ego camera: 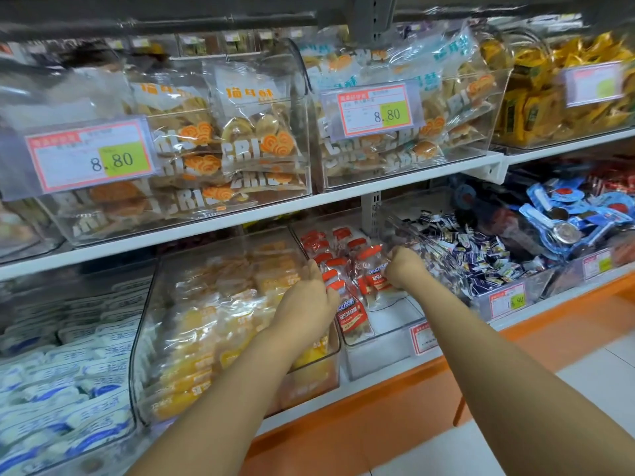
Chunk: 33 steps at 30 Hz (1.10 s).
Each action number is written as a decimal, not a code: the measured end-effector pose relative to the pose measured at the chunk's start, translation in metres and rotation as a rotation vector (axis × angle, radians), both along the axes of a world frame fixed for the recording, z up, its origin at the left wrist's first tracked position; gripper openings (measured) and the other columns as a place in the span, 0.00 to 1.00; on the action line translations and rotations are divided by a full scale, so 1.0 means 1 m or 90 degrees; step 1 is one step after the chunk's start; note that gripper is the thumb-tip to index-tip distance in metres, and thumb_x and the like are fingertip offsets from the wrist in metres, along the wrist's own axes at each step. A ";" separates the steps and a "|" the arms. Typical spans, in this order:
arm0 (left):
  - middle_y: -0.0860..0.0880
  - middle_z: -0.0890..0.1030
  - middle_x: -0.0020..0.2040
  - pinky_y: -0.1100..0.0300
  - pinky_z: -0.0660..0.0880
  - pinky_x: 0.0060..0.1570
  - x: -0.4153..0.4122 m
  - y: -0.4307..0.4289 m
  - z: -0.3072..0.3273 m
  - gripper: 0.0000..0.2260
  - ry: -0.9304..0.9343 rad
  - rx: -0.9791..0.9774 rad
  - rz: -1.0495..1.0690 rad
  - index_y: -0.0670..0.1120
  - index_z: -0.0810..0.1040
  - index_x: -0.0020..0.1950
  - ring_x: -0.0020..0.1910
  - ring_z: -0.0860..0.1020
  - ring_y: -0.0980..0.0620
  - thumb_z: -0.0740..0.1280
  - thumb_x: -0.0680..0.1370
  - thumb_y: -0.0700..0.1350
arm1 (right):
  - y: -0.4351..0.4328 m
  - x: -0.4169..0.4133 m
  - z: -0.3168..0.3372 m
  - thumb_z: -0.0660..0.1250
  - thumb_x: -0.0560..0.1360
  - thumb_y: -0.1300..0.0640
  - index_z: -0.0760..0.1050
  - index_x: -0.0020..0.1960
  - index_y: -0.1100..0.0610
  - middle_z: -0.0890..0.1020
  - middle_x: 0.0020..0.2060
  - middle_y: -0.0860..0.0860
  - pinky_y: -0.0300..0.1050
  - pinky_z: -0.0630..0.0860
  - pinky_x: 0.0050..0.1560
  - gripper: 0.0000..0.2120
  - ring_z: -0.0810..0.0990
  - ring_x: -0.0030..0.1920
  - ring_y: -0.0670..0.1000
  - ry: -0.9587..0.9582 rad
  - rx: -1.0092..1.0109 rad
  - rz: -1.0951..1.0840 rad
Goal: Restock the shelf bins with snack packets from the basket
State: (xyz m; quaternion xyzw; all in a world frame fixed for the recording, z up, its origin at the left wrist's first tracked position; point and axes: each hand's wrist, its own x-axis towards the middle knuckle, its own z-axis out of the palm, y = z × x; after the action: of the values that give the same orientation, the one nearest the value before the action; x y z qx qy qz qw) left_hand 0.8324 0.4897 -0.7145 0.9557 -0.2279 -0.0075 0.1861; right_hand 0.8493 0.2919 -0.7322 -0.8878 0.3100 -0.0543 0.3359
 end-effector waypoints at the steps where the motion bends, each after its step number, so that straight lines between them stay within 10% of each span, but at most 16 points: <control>1: 0.38 0.72 0.68 0.55 0.75 0.46 0.000 0.001 0.000 0.28 0.000 -0.002 -0.001 0.41 0.44 0.78 0.55 0.77 0.41 0.51 0.82 0.48 | 0.000 0.005 -0.008 0.63 0.77 0.65 0.68 0.66 0.66 0.75 0.62 0.61 0.50 0.74 0.61 0.19 0.75 0.62 0.60 0.013 0.055 0.004; 9: 0.40 0.73 0.67 0.55 0.77 0.45 0.002 -0.001 -0.002 0.29 0.001 -0.001 0.007 0.42 0.44 0.78 0.54 0.78 0.43 0.52 0.82 0.49 | 0.002 0.017 -0.012 0.69 0.72 0.69 0.45 0.76 0.65 0.61 0.72 0.64 0.54 0.69 0.66 0.42 0.66 0.69 0.64 0.088 0.226 0.053; 15: 0.39 0.72 0.68 0.56 0.75 0.44 0.000 0.000 -0.003 0.29 0.020 -0.007 0.007 0.43 0.42 0.78 0.54 0.78 0.43 0.51 0.82 0.49 | -0.004 0.020 -0.011 0.61 0.67 0.77 0.60 0.60 0.53 0.74 0.55 0.64 0.45 0.74 0.28 0.29 0.78 0.46 0.60 0.078 0.332 0.103; 22: 0.39 0.70 0.69 0.56 0.75 0.46 0.000 -0.001 -0.003 0.29 0.037 -0.011 0.013 0.43 0.42 0.78 0.57 0.77 0.42 0.52 0.82 0.50 | 0.004 0.021 -0.005 0.55 0.66 0.75 0.66 0.59 0.60 0.75 0.42 0.59 0.52 0.77 0.44 0.23 0.77 0.41 0.58 0.002 0.419 0.084; 27: 0.40 0.68 0.71 0.57 0.75 0.43 0.000 -0.002 -0.001 0.29 0.046 -0.007 0.016 0.43 0.42 0.78 0.55 0.78 0.43 0.51 0.82 0.49 | 0.005 0.020 -0.001 0.57 0.67 0.74 0.58 0.73 0.54 0.76 0.49 0.61 0.52 0.76 0.46 0.36 0.77 0.46 0.59 -0.032 0.378 0.105; 33: 0.40 0.69 0.71 0.58 0.73 0.37 -0.003 -0.003 0.003 0.29 0.051 -0.006 0.022 0.42 0.42 0.78 0.49 0.78 0.46 0.52 0.82 0.47 | 0.004 0.010 0.012 0.62 0.75 0.69 0.66 0.68 0.61 0.77 0.54 0.57 0.52 0.75 0.57 0.22 0.76 0.53 0.57 -0.067 0.256 0.118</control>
State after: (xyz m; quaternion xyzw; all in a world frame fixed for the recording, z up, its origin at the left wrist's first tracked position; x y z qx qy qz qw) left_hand 0.8292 0.4870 -0.7111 0.9577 -0.2034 -0.0414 0.1994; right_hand 0.8598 0.2964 -0.7198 -0.8236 0.2139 -0.0064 0.5252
